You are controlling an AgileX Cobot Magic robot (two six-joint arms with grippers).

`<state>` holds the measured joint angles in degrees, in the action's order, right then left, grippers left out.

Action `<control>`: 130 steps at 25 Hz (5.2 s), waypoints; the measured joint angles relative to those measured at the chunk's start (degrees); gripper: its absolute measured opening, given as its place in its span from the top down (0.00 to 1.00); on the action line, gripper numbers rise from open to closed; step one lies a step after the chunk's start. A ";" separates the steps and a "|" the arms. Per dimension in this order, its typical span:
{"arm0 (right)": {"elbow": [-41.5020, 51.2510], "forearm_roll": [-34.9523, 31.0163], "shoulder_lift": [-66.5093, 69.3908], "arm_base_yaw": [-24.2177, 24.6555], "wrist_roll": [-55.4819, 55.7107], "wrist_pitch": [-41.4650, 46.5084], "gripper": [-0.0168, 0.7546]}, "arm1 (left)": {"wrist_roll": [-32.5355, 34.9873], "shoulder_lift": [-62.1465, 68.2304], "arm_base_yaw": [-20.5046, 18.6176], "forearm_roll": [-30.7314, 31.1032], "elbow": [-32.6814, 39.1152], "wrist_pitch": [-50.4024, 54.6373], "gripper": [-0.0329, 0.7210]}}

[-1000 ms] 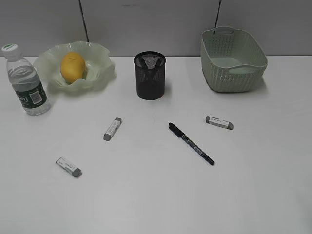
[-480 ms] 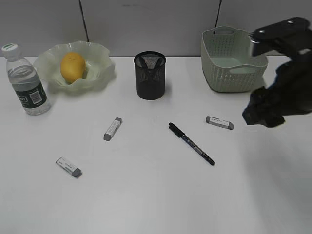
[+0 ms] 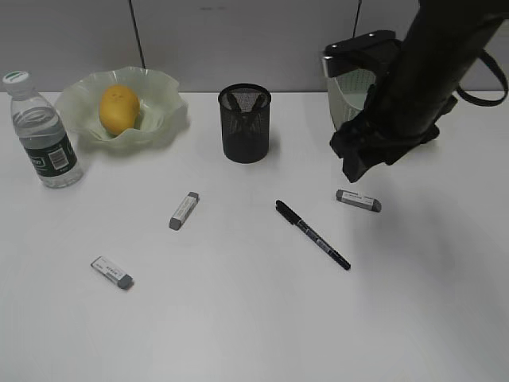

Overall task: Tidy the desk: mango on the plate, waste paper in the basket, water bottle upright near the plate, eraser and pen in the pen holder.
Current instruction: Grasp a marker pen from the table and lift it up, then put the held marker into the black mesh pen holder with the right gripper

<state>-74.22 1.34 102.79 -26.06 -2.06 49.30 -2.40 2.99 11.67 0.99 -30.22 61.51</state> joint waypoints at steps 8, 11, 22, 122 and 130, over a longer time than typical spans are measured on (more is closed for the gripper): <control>-10.96 -3.21 9.49 -4.05 -2.34 4.80 0.34 | 0.00 0.00 0.00 0.00 0.00 0.00 0.35; -13.10 -3.49 11.94 -6.53 -2.51 4.91 0.34 | 0.00 0.00 0.00 0.00 0.00 0.00 0.35; -20.45 -1.34 22.81 -9.11 -2.68 8.01 0.34 | 0.00 0.00 0.00 0.00 0.00 0.00 0.35; -5.00 -12.76 23.21 -6.27 -12.84 -83.81 0.47 | 0.00 0.00 0.00 0.00 0.00 -0.15 0.38; -5.12 -14.48 20.34 -6.33 -12.84 -70.70 0.37 | 0.00 0.00 0.00 0.00 0.00 -0.15 0.38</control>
<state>-79.34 -13.15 123.13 -32.39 -14.90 -21.40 -2.40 2.99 11.67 0.99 -30.22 61.36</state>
